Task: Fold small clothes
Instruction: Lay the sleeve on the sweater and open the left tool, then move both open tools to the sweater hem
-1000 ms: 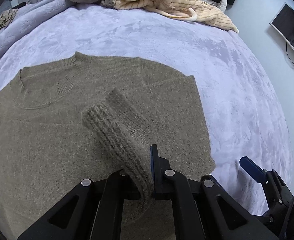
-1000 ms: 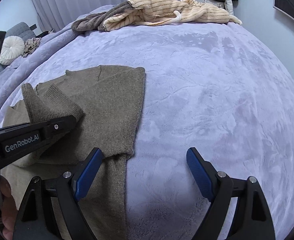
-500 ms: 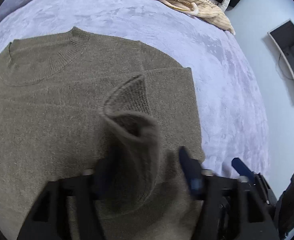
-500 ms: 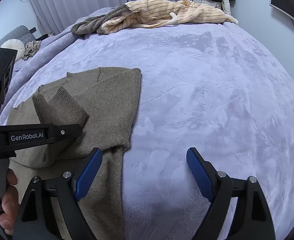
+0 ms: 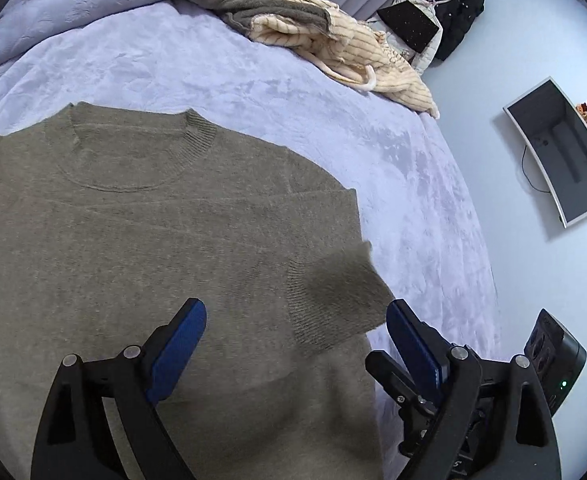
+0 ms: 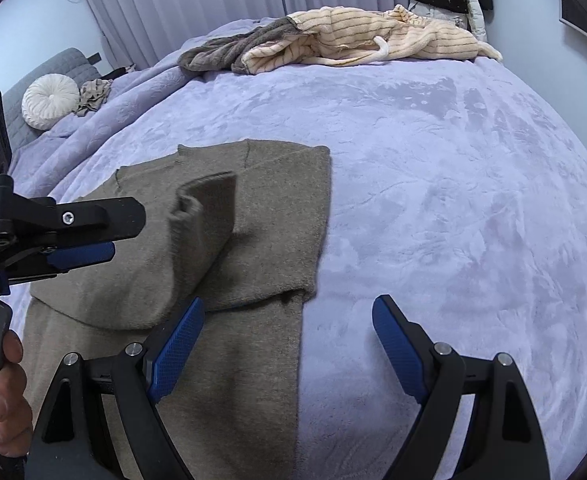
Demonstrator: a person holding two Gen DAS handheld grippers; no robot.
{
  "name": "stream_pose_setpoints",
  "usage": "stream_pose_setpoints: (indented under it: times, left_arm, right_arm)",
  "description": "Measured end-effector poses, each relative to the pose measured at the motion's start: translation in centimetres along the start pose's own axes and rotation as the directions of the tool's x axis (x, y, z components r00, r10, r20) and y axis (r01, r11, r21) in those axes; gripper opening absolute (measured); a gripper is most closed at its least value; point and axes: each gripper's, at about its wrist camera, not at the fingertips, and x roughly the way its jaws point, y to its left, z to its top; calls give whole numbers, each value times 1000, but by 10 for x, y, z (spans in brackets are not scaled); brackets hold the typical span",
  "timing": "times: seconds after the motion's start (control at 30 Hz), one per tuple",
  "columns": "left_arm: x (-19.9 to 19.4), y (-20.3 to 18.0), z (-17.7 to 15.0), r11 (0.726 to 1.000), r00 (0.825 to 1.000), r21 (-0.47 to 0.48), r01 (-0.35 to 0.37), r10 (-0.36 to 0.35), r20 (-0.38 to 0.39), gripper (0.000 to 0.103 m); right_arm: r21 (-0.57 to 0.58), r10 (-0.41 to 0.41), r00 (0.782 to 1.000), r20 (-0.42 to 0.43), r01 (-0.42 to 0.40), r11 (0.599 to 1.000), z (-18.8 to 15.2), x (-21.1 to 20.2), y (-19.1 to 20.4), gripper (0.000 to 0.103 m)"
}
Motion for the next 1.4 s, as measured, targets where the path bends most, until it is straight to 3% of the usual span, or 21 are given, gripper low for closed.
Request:
stream_pose_setpoints:
  times: [0.1,0.2,0.3,0.4,0.47,0.5,0.63,0.73,0.8,0.9,1.07,1.13,1.23,1.4]
  left_arm:
    - [-16,27,1,997,996,-16,-78,79,50,92]
    - [-19,60,3,980,979,-39,-196,198,46,92]
    - [-23,97,0,950,951,-80,-301,305,49,92]
    - [-24,131,-5,928,934,-133,-348,356,34,92]
    - [-18,148,-9,921,929,-131,-366,370,2,92]
    - [-16,150,-11,921,927,-110,-373,376,3,92]
    - [-25,133,-18,909,909,-35,-416,417,26,92]
    - [-49,122,-32,933,931,-34,-357,359,72,92]
    - [-55,119,-46,949,947,-34,-313,315,59,92]
    - [-53,113,-70,937,938,43,-346,345,35,92]
    - [-46,132,-102,913,914,72,-402,404,-16,92]
    - [-58,134,-120,915,918,89,-394,396,0,92]
    - [-77,131,-153,907,917,138,-397,399,12,92]
    - [-97,117,-216,846,887,273,-458,455,75,93]
  right_arm:
    - [-10,76,997,13,-76,997,2,-3,10,89]
    - [-17,122,993,4,-122,992,8,8,20,89]
    - [-8,69,997,-40,-69,998,14,31,25,89]
    - [-10,2,998,-60,-3,1000,16,46,24,84]
    - [-46,-79,994,-72,76,996,15,55,24,40]
    - [-79,-154,985,-81,148,986,15,61,24,38]
    - [-17,-148,985,-88,147,989,20,55,11,41]
    - [-8,-110,991,-74,110,994,19,35,20,62]
    - [-36,-96,995,-28,95,995,13,16,38,78]
    - [-159,-44,999,-18,41,986,-4,1,83,79]
    - [-311,-55,989,-139,9,950,-43,30,138,79]
    - [-326,-85,979,-185,21,945,-65,39,142,79]
    - [-354,-107,987,-122,58,933,-96,17,137,80]
    - [-359,-94,991,-90,56,931,-153,-28,118,84]
